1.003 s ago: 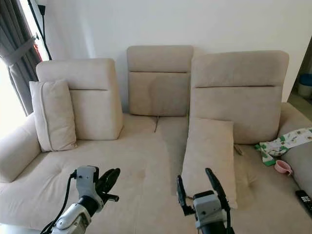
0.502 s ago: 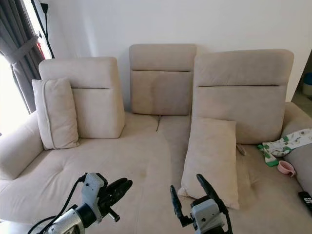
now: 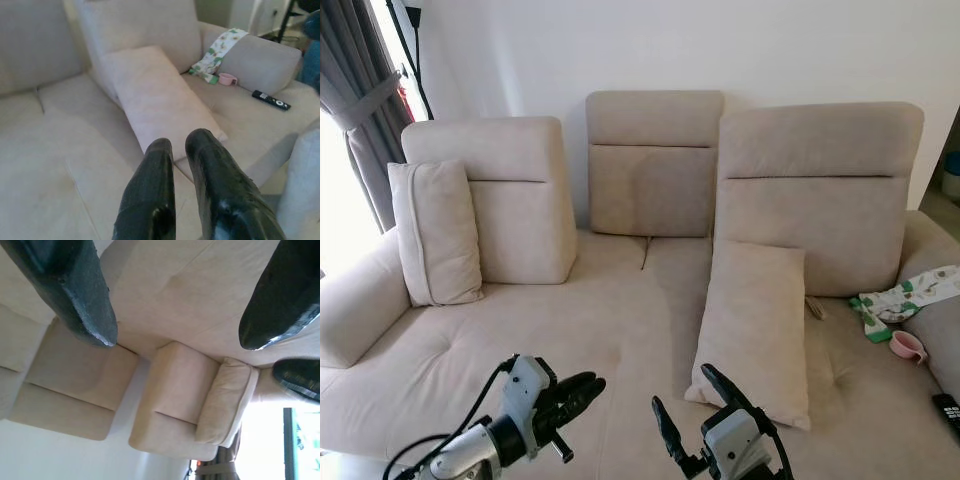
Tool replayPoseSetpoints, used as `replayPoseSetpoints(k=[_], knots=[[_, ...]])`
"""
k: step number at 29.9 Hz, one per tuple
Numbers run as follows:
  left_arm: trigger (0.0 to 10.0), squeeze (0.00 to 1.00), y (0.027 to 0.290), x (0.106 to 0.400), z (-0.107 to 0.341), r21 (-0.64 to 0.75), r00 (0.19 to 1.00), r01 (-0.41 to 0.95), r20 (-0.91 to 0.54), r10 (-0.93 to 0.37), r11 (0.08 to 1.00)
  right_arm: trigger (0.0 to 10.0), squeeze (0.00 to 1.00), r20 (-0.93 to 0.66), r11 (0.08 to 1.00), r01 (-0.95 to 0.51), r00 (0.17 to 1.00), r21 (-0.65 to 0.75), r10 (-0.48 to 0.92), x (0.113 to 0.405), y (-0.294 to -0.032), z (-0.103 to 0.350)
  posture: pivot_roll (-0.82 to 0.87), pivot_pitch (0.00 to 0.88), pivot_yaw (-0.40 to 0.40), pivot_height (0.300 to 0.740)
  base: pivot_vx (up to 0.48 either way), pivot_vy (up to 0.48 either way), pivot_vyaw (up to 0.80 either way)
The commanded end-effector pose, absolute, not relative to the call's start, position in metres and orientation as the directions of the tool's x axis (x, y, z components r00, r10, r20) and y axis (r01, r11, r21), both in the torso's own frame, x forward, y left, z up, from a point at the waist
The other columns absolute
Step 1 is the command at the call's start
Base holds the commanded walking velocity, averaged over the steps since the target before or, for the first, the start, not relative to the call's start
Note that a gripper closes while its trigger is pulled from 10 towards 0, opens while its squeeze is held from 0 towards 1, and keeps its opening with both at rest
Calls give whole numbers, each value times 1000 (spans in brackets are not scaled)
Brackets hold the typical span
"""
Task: Move the pillow to the sofa from floor
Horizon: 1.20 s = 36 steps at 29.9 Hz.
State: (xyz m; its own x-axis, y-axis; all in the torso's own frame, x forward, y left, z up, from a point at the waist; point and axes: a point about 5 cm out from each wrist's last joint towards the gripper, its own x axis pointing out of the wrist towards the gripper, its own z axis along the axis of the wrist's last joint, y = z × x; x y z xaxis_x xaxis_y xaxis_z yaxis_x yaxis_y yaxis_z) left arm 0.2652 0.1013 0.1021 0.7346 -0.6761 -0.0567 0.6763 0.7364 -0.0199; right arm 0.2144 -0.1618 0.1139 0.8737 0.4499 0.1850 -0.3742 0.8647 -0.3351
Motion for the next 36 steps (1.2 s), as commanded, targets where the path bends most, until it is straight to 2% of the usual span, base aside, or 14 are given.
replayPoseSetpoints(k=[1, 9, 28, 36], knots=[[10000, 0, 109, 266, 96, -88, 782, 614, -71, -619, 785, 10000, 0, 200, 890, -341, 890, -304, 409, 215, -161, 114, -31, 0, 74, 740, 0, 0, 0], [10000, 0, 108, 267, 95, -98, 803, 586, -68, -592, 805, 10000, 0, 202, 920, -306, 912, -246, 358, 215, -161, 112, -30, 0, 68, 740, 0, -33, 0], [10000, 0, 98, 267, 94, -99, 787, 605, -77, -612, 790, 10000, 0, 197, 936, -270, 928, -226, 315, 215, -164, 111, -50, 0, 71, 740, 0, -463, 0], [10000, 0, 97, 269, 94, -105, 785, 607, -75, -615, 788, 10000, 0, 199, 940, -259, 932, -223, 304, 217, -165, 111, -50, 0, 71, 740, 0, -38, 0]])
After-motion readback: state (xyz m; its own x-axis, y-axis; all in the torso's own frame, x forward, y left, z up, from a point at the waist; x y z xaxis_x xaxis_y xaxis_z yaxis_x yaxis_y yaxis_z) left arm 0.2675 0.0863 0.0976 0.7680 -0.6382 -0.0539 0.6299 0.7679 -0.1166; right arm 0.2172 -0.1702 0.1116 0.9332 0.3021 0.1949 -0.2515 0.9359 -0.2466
